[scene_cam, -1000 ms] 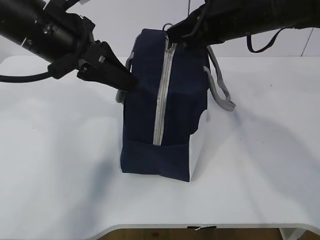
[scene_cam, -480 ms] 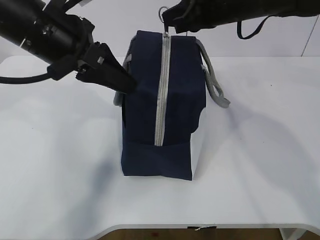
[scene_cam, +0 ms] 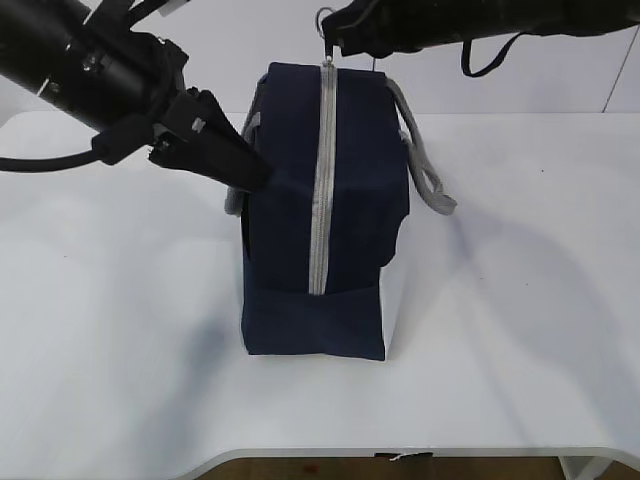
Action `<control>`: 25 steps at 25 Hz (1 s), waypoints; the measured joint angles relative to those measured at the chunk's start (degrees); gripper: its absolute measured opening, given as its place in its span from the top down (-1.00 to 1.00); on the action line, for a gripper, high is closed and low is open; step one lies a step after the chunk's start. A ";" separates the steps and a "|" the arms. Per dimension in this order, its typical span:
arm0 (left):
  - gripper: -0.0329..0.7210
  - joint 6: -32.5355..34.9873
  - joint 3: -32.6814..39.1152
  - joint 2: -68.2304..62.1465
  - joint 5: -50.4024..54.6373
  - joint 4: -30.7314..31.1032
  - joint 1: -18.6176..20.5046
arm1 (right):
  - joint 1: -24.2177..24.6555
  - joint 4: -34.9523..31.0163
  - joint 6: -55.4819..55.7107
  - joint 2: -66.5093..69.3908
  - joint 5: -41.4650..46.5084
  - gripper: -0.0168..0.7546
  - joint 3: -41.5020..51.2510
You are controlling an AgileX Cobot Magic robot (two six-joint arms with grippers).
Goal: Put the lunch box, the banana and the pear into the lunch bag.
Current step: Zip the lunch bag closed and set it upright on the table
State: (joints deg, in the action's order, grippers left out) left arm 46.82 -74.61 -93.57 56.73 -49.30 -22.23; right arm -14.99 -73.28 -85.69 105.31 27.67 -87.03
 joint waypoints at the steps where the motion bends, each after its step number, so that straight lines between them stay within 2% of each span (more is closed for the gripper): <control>1: 0.94 -0.04 0.00 0.00 0.15 0.00 0.00 | 0.00 0.00 0.00 0.23 -0.05 0.94 -0.58; 11: 0.94 -1.14 0.00 0.09 1.60 0.97 0.00 | 0.12 -1.72 0.00 4.52 -0.86 0.94 -4.51; 17: 0.94 -1.53 0.00 0.22 1.74 2.39 0.00 | 1.88 -7.76 0.15 7.94 -0.87 0.94 -6.49; 22: 0.94 -1.64 0.00 0.34 1.42 3.46 0.00 | 5.07 -13.83 0.78 9.92 2.61 0.94 -6.58; 25: 0.94 -2.26 0.00 0.34 1.42 5.47 0.00 | 6.80 -15.05 2.61 11.33 4.13 0.94 -6.58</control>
State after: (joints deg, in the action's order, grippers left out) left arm 44.56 -74.61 -93.23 58.14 -43.83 -22.23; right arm -8.19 -88.33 -83.08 116.64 31.80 -93.61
